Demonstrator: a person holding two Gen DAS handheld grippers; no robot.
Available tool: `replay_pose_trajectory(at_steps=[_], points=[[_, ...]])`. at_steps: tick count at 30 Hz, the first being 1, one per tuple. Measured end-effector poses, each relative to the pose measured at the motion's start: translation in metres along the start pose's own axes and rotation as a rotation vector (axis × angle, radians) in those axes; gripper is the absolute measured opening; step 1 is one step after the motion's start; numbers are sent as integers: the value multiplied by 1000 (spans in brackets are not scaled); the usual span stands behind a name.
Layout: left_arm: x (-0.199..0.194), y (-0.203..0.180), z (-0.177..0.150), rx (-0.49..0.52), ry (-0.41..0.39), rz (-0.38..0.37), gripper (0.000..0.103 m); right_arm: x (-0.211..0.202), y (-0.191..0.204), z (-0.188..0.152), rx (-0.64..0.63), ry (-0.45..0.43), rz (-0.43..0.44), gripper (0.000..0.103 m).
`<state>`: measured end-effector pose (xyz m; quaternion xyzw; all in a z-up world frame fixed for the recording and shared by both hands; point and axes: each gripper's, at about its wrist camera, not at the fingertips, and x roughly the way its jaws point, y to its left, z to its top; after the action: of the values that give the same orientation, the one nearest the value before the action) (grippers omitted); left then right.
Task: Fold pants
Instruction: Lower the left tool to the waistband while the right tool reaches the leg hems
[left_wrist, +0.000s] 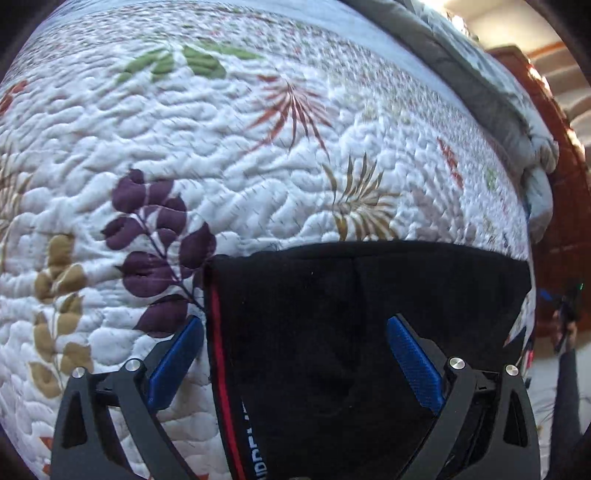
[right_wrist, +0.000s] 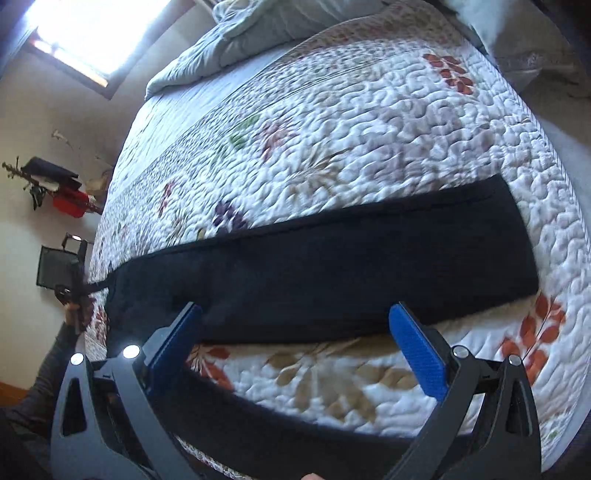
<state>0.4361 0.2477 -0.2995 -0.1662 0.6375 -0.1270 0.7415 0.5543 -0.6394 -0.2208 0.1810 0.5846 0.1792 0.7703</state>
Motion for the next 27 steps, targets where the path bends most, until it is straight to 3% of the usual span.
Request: replay_pose_trajectory(at_steps=[6,10,12,13,17,19,21,22,23,24,27], points=[[2,-7,-1,27,-1,1,98,-4,-65,49,62,-4,-60,100],[1,-1,6,-3,-2,23,91,1,-108,75,90,5,-117,100],[2,1,11,-29,-4,20,93,9,-128,82,111,21,-116,100],[3,0,13,-32,1,14,100,15,-137,84,110,31,-124,100],[11,-8,14,-19,4,68,99,35,-156,89,106,80,-120,101],[10,-11,12,-11,-5,89,94,37,-147,87,36,96,-86,99],[7,-13,10,2,-10,136,82,39,-140,85,-10,120,-47,79],[5,-12,10,-1,-19,160,61,38,-142,86,-13,120,-46,72],[3,-8,10,-16,-32,199,53,37,-149,87,9,117,-45,57],[1,-3,10,-45,-43,191,45,36,-154,88,24,116,-45,46],[-3,4,9,-76,-54,165,34,31,-163,86,31,118,-40,33]])
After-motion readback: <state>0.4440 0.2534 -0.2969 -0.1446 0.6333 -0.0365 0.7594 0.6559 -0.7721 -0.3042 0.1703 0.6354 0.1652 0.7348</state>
